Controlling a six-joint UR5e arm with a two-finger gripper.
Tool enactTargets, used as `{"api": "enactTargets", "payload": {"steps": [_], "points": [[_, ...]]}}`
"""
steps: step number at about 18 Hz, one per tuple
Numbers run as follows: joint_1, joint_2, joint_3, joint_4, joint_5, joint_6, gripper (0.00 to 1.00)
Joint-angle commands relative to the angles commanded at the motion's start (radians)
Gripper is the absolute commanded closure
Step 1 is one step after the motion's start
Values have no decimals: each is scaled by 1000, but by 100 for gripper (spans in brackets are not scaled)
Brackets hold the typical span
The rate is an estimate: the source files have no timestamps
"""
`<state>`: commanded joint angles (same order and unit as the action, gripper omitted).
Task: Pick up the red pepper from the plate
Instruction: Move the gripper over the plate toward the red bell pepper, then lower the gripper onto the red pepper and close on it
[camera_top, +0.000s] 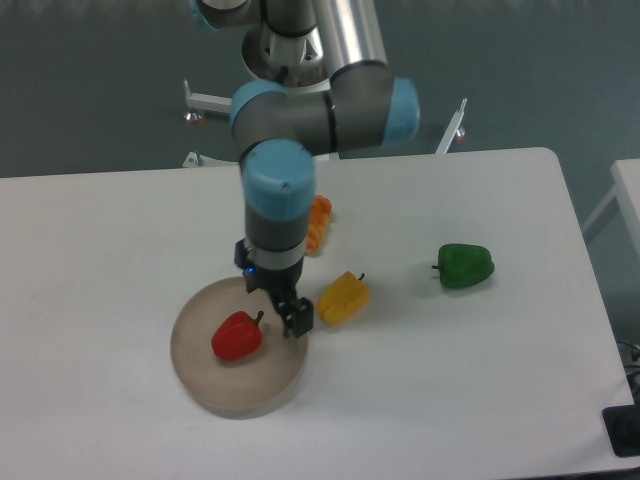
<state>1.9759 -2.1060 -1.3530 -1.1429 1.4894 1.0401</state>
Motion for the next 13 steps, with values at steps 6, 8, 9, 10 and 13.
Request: {"api": "enactTargets", "payload": {"steps": [6,8,9,10,13], "points": [[-54,-31,-9,2,58,-3,0],[-66,-41,-11,0,74,-12,0],[-71,-55,-11,3,87,-20,0],[-77,-60,-11,5,100,-21,0],[-80,-80,-11,6,111,-23,0]]}}
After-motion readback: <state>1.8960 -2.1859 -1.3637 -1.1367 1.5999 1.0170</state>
